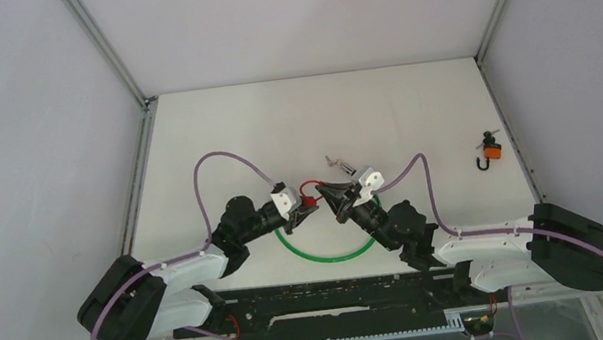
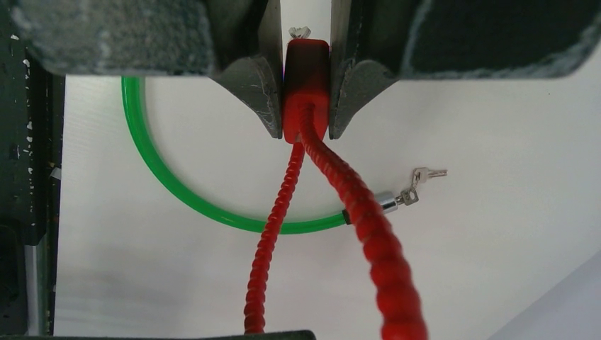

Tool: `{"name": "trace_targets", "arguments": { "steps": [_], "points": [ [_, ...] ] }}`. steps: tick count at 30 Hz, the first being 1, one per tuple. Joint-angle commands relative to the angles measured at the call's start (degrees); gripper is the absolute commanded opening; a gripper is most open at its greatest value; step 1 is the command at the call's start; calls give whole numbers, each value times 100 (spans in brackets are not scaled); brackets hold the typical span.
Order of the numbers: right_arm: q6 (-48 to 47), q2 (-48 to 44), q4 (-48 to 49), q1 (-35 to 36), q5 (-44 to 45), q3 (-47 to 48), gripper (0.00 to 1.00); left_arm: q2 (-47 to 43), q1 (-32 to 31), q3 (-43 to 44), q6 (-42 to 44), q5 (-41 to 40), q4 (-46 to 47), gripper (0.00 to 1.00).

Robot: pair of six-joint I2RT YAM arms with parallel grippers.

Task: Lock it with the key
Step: Lock the lock.

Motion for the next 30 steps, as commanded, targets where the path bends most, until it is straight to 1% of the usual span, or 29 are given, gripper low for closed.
{"name": "trace_targets", "arguments": {
  "steps": [1,4,7,10,14,19,27,30],
  "points": [
    [710,269,-1039,40,-3,-57,0,-204,-37,210,-111,125,1373,0],
    [989,322,-1121,-20,120,-76,0,-203,-39,193,-134,115,1415,0],
    [1131,352,-981,-53,79,-145,0,-197,-35,184,-140,113,1432,0],
    [1060,336,-681,-48,-57,-244,7,-186,-31,190,-137,127,1432,0],
    [888,290,-578,-32,-166,-260,17,-182,-30,192,-140,145,1432,0],
    [833,294,-539,-21,-269,-268,23,-177,-31,206,-138,169,1415,0],
    [784,327,-244,-19,-256,-308,22,-156,-31,219,-136,213,1398,0],
    [715,257,-80,-6,-383,-386,23,-161,-29,219,-127,181,1388,0]
  ]
}}
